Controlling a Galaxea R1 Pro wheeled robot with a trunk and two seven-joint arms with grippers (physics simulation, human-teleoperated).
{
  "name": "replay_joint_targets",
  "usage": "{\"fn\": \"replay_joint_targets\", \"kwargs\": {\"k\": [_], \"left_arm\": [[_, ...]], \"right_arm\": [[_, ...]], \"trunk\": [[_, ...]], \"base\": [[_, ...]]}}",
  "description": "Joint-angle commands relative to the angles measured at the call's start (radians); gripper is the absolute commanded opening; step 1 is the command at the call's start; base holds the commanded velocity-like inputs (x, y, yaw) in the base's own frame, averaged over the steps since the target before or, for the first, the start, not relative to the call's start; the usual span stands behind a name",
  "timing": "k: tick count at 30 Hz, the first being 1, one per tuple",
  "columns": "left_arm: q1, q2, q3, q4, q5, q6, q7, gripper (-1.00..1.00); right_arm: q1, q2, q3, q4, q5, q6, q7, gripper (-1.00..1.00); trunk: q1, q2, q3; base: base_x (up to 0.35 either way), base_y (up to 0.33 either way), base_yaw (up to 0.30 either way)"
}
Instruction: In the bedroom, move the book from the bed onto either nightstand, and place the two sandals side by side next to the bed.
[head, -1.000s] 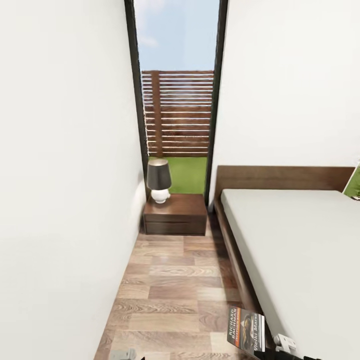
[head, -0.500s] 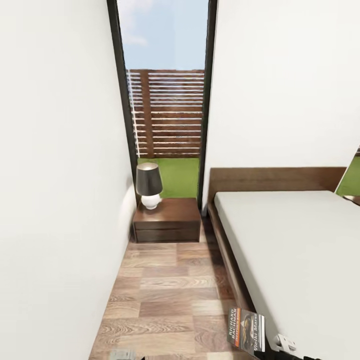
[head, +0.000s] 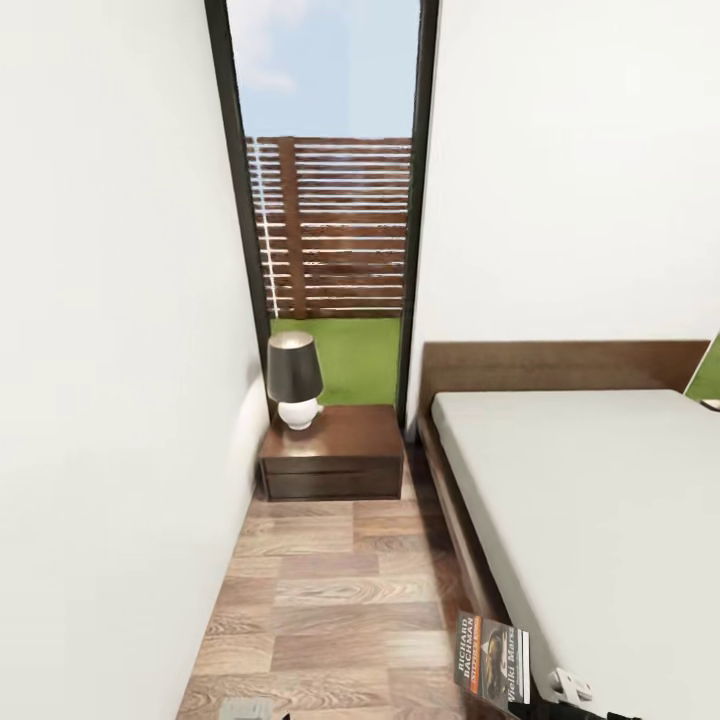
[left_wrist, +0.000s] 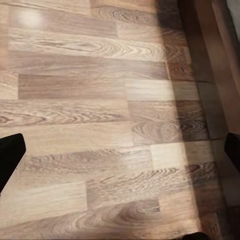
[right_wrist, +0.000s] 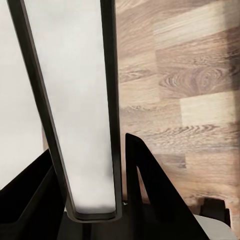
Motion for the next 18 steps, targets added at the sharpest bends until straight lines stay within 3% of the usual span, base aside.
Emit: {"fn": "replay_joint_targets", "kwargs": {"k": [1, 18], "left_arm": [[-0.001, 0.0, -0.001, 0.002, 0.009, -0.001, -0.004, 1.0], [-0.001, 0.0, -0.001, 0.002, 0.009, -0.001, -0.004, 1.0]], "right_arm": [[-0.001, 0.0, -0.008, -0.001, -0.004, 0.01, 0.004, -1.0], [-0.001, 0.0, -0.007, -0.001, -0.004, 0.01, 0.003, -1.0]], "trunk": [[0.001, -0.001, -0.001], [0.001, -0.001, -0.001]], "base": [[0.307, 0.0, 0.0], [0.324, 0.0, 0.0]]}}
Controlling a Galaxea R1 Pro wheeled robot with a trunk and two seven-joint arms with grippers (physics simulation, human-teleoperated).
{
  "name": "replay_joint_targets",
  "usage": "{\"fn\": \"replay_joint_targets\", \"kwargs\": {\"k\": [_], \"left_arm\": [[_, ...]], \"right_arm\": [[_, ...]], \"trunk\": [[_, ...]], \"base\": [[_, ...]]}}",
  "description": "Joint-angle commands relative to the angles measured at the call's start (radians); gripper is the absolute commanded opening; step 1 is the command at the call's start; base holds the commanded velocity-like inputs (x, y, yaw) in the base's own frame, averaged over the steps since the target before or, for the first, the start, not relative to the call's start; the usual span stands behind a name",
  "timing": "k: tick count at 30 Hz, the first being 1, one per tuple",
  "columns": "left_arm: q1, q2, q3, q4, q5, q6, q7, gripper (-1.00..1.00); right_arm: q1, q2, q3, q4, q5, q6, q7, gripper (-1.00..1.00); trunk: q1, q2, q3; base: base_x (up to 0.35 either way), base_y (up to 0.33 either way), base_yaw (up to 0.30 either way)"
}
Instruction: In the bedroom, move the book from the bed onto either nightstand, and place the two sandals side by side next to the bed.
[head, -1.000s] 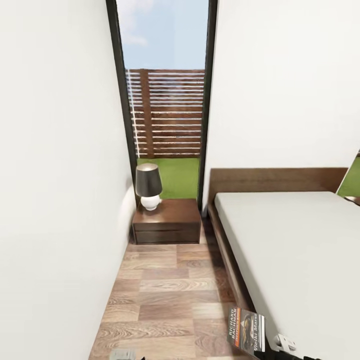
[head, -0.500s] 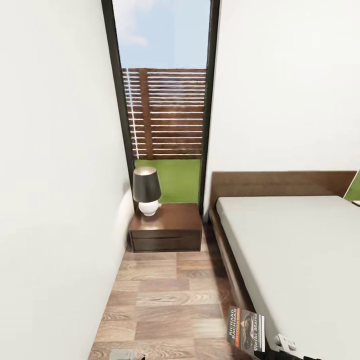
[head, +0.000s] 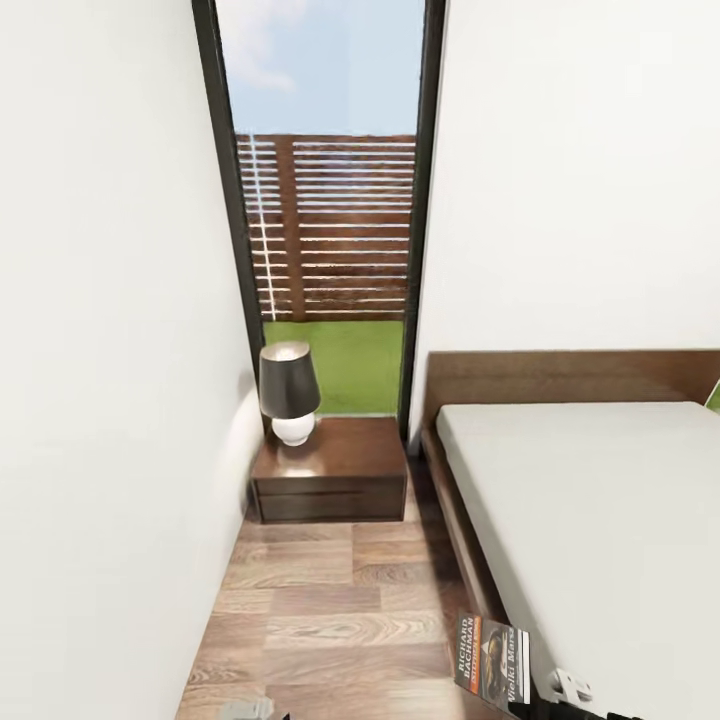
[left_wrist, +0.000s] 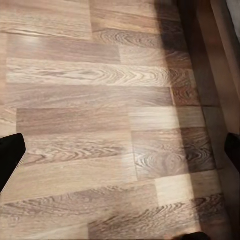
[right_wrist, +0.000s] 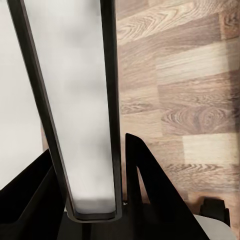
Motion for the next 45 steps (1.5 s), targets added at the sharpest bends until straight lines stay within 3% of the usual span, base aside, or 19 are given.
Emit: {"fn": "replay_joint_targets", "kwargs": {"k": [1, 45], "left_arm": [[-0.001, 0.0, -0.001, 0.001, 0.009, -0.001, -0.004, 1.0], [-0.001, -0.001, -0.002, 0.001, 0.009, -0.001, -0.004, 1.0]], "right_arm": [[-0.001, 0.0, -0.007, -0.001, -0.004, 0.01, 0.003, -1.0], [-0.001, 0.0, -0.007, -0.001, -0.004, 0.01, 0.003, -1.0]], "trunk": [[0.001, -0.001, -0.001], [0.001, -0.001, -0.001]], "base": [[0.326, 0.0, 0.0], [0.326, 0.0, 0.0]]}}
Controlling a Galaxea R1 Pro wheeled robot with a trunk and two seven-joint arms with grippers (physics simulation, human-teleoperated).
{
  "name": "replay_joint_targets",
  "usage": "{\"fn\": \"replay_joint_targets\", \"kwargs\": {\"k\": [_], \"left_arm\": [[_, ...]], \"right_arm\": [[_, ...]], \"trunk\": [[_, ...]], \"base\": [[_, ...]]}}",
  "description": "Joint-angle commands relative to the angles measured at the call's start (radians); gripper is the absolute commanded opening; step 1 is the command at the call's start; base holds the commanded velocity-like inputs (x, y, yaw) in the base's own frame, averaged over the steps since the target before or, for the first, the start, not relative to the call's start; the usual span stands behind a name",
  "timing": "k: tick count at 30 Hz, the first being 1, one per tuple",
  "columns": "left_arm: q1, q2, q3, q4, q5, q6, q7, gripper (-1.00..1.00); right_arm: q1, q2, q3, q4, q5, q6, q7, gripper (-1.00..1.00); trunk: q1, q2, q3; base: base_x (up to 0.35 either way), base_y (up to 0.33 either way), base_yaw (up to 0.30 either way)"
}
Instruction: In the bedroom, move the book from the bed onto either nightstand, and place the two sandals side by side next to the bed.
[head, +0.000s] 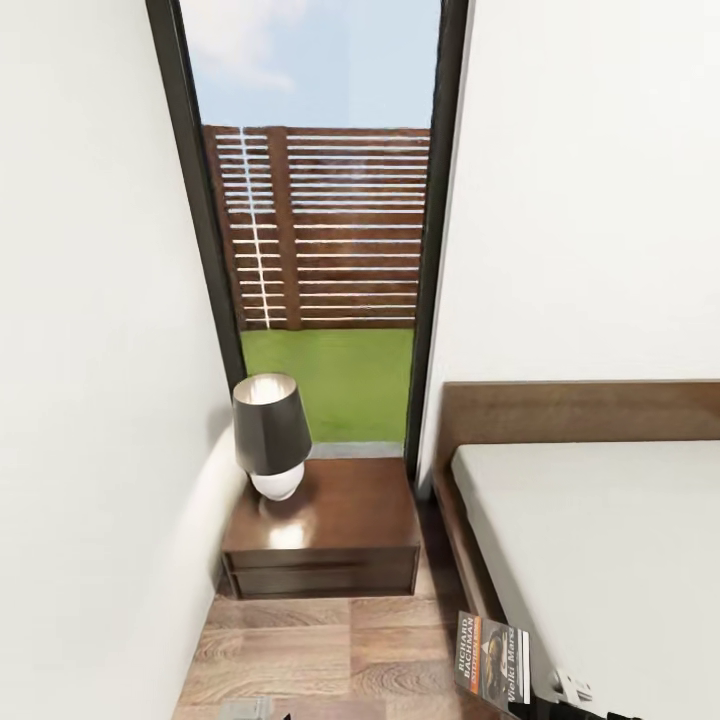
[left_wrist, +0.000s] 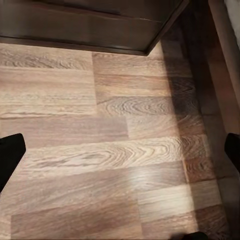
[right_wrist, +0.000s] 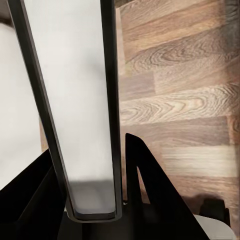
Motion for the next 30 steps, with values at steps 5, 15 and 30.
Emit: {"fn": "replay_joint_targets", "kwargs": {"k": [5, 15, 30], "left_arm": [[-0.001, 0.0, -0.002, 0.001, 0.009, -0.001, -0.004, 1.0], [-0.001, 0.0, -0.001, 0.001, 0.009, -0.001, -0.004, 1.0], [-0.001, 0.0, -0.001, 0.001, 0.009, -0.001, -0.004, 1.0]], "right_arm": [[-0.001, 0.0, -0.007, -0.001, -0.005, 0.01, 0.003, -1.0], [-0.001, 0.0, -0.007, -0.001, -0.003, 0.01, 0.003, -1.0], [-0.001, 0.0, -0.007, -0.001, -0.003, 0.01, 0.002, -1.0]], "trunk": [[0.001, -0.001, -0.001], [0.001, -0.001, -0.001], [0.001, -0.001, -0.001]], "base": [[0.326, 0.0, 0.0], [0.326, 0.0, 0.0], [0.229, 0.0, 0.0]]}}
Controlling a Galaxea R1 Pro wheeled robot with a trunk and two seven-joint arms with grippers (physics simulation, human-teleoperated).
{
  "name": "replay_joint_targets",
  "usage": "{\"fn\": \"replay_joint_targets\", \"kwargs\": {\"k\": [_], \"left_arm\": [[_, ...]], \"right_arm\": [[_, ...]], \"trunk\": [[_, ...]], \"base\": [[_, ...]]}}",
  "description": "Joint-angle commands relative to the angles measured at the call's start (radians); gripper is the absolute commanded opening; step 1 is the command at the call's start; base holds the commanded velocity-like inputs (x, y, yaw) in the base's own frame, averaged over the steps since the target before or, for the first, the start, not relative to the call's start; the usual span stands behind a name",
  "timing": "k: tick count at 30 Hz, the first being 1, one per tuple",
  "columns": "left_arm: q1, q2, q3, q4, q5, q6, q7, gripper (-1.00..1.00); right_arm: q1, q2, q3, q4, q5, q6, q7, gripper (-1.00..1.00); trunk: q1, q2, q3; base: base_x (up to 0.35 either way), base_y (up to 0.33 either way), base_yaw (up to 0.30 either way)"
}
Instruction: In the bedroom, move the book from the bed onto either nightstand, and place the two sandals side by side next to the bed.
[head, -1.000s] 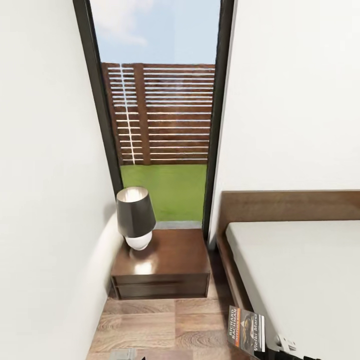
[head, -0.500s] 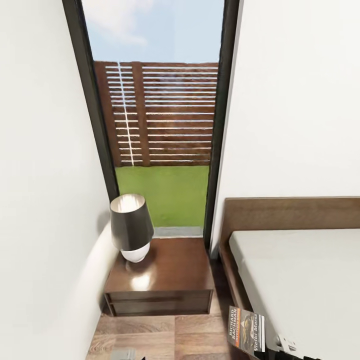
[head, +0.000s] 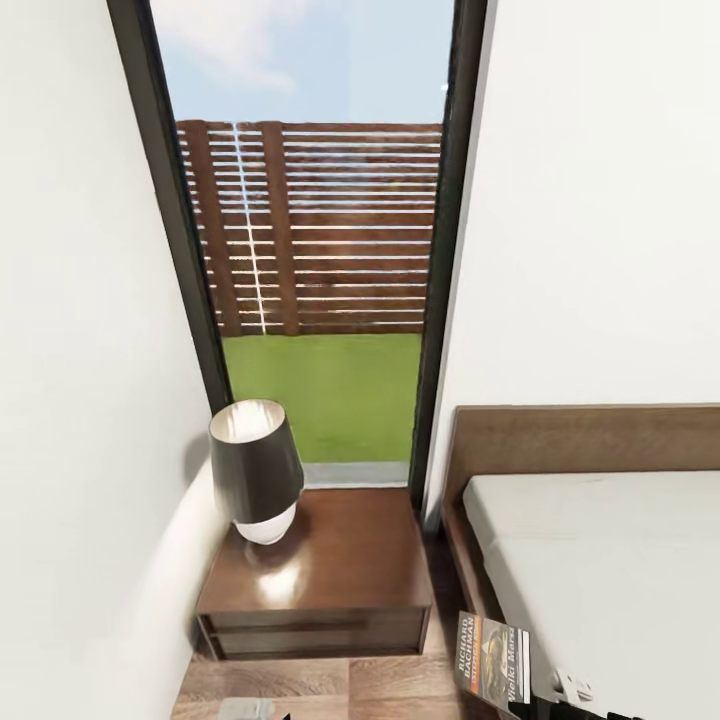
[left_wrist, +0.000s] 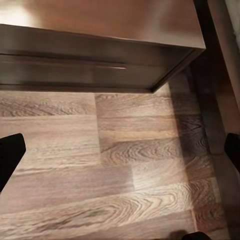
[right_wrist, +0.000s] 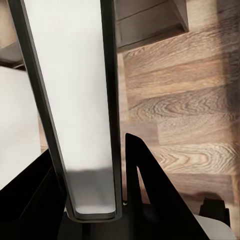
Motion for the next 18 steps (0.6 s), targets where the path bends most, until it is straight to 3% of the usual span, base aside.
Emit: {"fn": "replay_joint_targets", "kwargs": {"k": [1, 18], "left_arm": [[-0.001, 0.001, -0.001, 0.001, 0.009, -0.001, -0.004, 1.0], [-0.001, 0.0, -0.001, 0.001, 0.009, -0.001, -0.004, 1.0]], "right_arm": [[-0.001, 0.0, -0.006, -0.001, -0.003, 0.01, 0.003, -1.0], [-0.001, 0.0, -0.006, -0.001, -0.003, 0.01, 0.003, -1.0]], "trunk": [[0.0, -0.001, -0.001], [0.0, -0.001, -0.001]], "base": [[0.159, 0.0, 0.0], [0.309, 0.0, 0.0]]}}
